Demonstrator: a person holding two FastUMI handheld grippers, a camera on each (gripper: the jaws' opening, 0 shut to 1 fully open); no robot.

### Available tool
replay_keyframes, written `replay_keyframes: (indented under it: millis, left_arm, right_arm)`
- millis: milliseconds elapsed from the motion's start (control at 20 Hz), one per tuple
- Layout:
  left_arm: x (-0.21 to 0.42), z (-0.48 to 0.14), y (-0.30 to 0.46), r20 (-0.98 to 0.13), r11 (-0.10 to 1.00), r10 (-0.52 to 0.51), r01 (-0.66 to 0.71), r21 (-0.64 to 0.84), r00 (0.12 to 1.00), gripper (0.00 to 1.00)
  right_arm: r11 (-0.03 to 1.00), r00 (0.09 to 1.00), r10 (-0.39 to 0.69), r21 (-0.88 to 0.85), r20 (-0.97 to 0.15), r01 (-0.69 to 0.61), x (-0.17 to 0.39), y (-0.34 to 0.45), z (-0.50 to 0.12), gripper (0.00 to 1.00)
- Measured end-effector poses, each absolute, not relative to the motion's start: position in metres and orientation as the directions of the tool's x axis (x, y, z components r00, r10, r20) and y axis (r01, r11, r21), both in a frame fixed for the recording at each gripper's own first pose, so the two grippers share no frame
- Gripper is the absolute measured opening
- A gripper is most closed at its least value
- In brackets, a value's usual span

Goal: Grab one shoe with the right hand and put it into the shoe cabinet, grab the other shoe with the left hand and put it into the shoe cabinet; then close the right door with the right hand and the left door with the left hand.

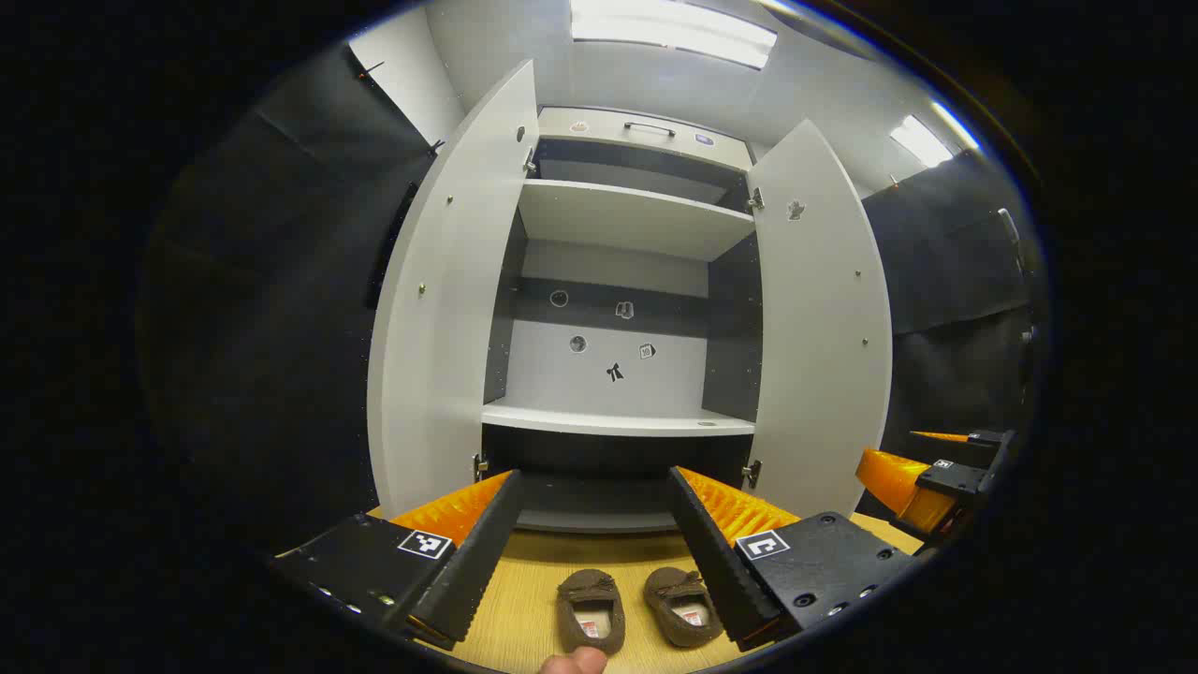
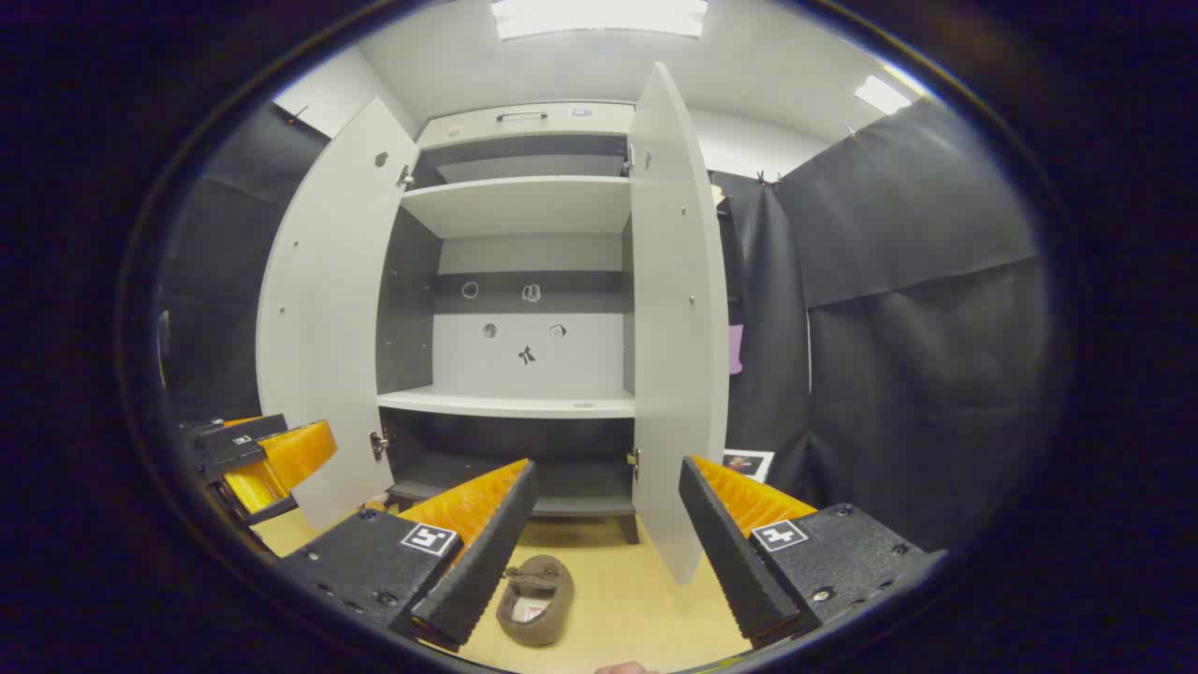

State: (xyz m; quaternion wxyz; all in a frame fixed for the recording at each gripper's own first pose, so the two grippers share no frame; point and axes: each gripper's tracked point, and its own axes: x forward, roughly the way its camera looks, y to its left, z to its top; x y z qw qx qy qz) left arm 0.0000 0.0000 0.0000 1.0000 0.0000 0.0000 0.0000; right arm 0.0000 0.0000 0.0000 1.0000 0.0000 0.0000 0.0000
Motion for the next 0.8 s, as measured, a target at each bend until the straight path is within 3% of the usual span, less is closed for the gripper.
replay_keyframes:
  millis: [100,150,200,400,450,600,800]
  left_arm:
    - [-0.001,0.0,0.002,0.003,1.0,0.006,-0.006,0.012,1.0,0.94]
    - [-0.001,-0.001,0.002,-0.002,1.0,0.008,-0.008,0.019,1.0,0.99]
    - [-0.001,-0.001,0.002,-0.007,1.0,0.009,-0.009,0.022,1.0,0.94]
    - [-0.003,-0.002,-0.001,-0.007,1.0,0.004,-0.003,0.021,1.0,0.94]
    - [-0.003,-0.002,-0.002,-0.007,1.0,0.003,-0.003,0.019,1.0,0.95]
    - [-0.006,0.001,-0.004,-0.002,1.0,0.003,-0.003,0.016,1.0,0.95]
    - [-0.005,0.004,-0.004,0.002,1.0,0.001,-0.001,0.014,1.0,0.94]
  right_arm:
    - [1.0,1.0,0.006,0.003,-0.003,-0.006,-0.003,0.003,-0.001,0.99]
    - [1.0,1.0,0.01,0.007,-0.017,-0.01,-0.005,0.005,-0.002,0.99]
    - [1.0,1.0,0.015,0.013,-0.027,-0.014,-0.007,0.006,-0.002,0.99]
    - [0.999,0.999,0.016,0.032,-0.031,-0.015,-0.007,0.006,0.003,0.96]
    - [0.999,0.999,0.018,0.037,-0.032,-0.017,-0.007,0.005,0.004,1.0]
    - [1.0,1.0,0.007,0.029,-0.015,-0.006,-0.007,0.0,0.007,0.96]
    - [0.999,1.0,0.017,0.03,-0.015,-0.017,-0.004,0.003,0.007,0.99]
